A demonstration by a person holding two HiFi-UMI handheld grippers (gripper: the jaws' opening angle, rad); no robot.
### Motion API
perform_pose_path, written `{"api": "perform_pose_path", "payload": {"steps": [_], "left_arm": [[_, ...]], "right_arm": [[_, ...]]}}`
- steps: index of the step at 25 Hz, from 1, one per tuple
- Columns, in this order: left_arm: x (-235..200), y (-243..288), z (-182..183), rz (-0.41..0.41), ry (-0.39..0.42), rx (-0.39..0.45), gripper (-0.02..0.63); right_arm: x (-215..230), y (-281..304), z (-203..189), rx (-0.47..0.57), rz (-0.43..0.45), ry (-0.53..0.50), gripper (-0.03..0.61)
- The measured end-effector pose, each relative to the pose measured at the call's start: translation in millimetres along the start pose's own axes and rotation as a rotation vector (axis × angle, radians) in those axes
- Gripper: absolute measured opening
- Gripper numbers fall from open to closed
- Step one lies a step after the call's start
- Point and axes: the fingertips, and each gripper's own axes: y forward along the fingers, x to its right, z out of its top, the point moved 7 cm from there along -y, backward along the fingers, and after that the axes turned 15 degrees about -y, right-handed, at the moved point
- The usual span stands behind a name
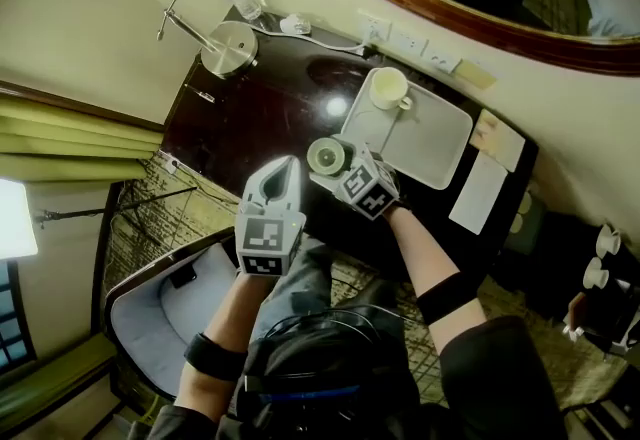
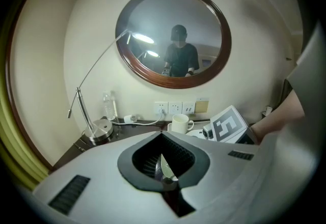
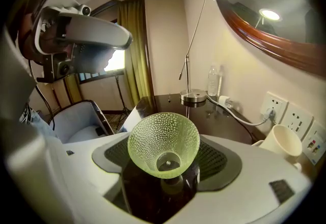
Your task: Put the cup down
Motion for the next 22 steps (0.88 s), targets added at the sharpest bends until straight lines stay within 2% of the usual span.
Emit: {"api": "perform_pose_path", "payload": {"steps": [5,8,12,22], "left_arm": [[-10,-8,3,0.046,-0.043,0.026,0.0],[-16,-10,1,0.049,-0.038,0.019,0.0],[-17,-12,4,0.076,-0.077,0.048,0.0],[-21,-17,1,0.09,-0.085,0.052,0.0]], "right_arm": [[-21,12,0,-0.016,0.078,-0.033,0.396],[-30,20,-8,-0.04,0.116,-0.028,0.4],[-35,28,-19,-0.074,0.13,-0.02,0.405],[-44,32,-30,-0.077,0.145,-0.023,0.417]]}}
